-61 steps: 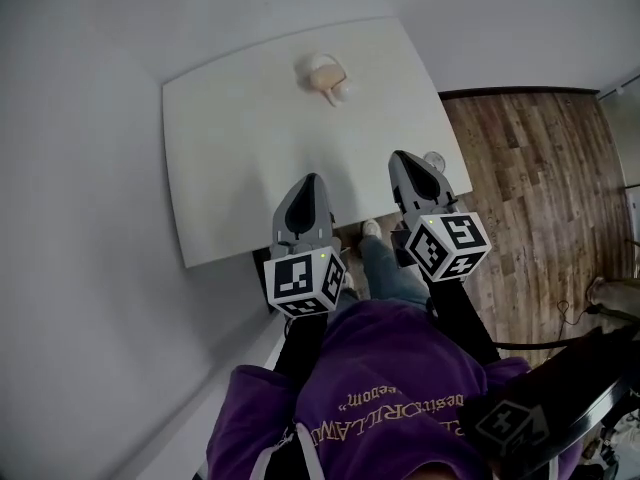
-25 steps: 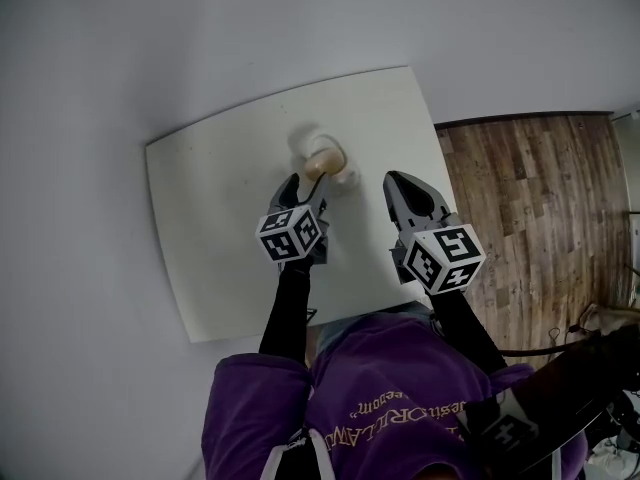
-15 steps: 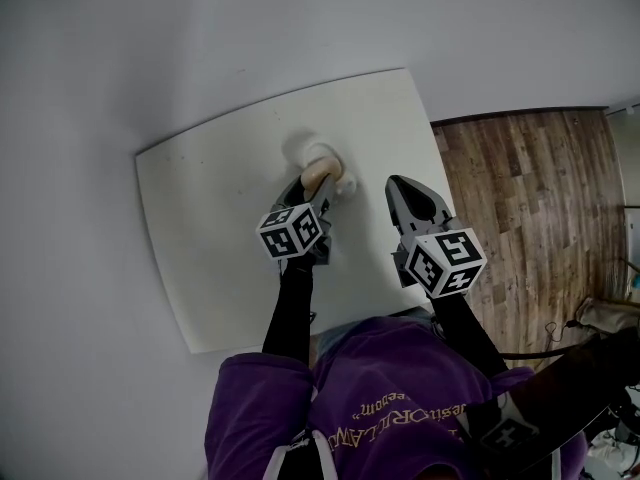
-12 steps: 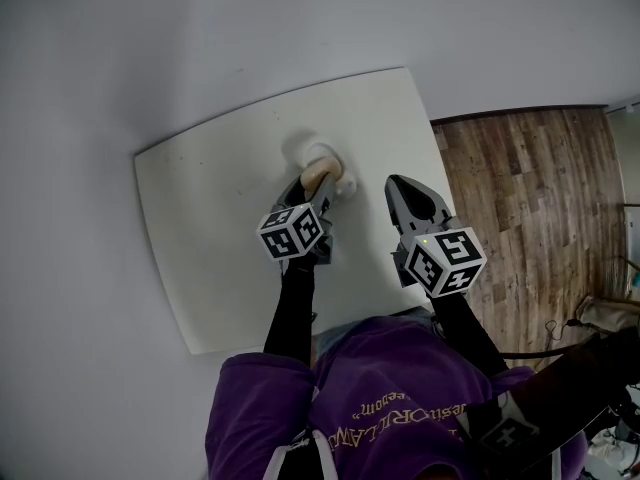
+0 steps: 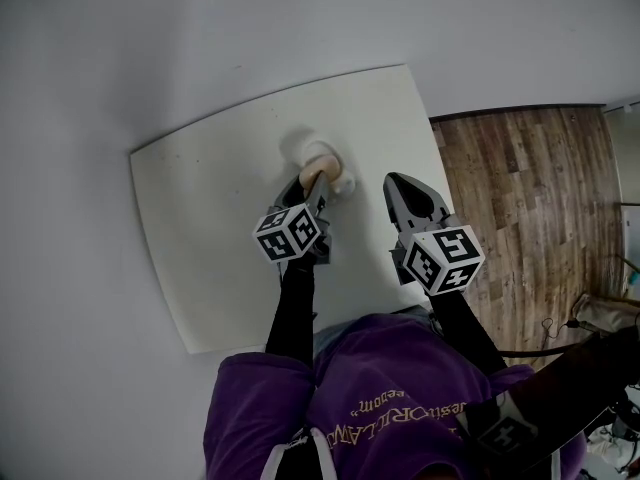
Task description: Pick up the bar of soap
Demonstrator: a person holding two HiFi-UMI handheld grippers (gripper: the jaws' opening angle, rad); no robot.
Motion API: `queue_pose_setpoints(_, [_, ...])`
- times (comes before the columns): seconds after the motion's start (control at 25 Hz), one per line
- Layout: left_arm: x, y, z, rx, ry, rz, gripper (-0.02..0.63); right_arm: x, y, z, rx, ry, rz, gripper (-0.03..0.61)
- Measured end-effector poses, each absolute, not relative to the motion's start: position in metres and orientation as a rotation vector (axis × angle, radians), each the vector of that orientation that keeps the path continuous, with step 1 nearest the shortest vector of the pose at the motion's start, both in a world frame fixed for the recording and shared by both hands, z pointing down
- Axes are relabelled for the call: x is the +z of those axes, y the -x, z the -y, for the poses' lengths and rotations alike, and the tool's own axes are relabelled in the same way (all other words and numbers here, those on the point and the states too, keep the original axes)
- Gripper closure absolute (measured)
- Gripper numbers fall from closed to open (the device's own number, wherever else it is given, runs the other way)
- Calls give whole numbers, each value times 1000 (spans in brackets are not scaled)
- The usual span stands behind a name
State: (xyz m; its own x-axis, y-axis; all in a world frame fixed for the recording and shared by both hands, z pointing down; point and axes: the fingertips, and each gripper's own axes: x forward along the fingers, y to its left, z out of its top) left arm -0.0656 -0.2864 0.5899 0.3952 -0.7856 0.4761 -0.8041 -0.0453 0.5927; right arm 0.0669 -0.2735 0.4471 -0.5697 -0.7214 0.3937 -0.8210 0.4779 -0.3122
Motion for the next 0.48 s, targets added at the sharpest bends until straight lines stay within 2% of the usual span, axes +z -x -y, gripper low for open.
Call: queue_pose_setpoints(0.48, [574,58,285,100,-1888,1414,454,448,-66,272,695,-1326,2511,569])
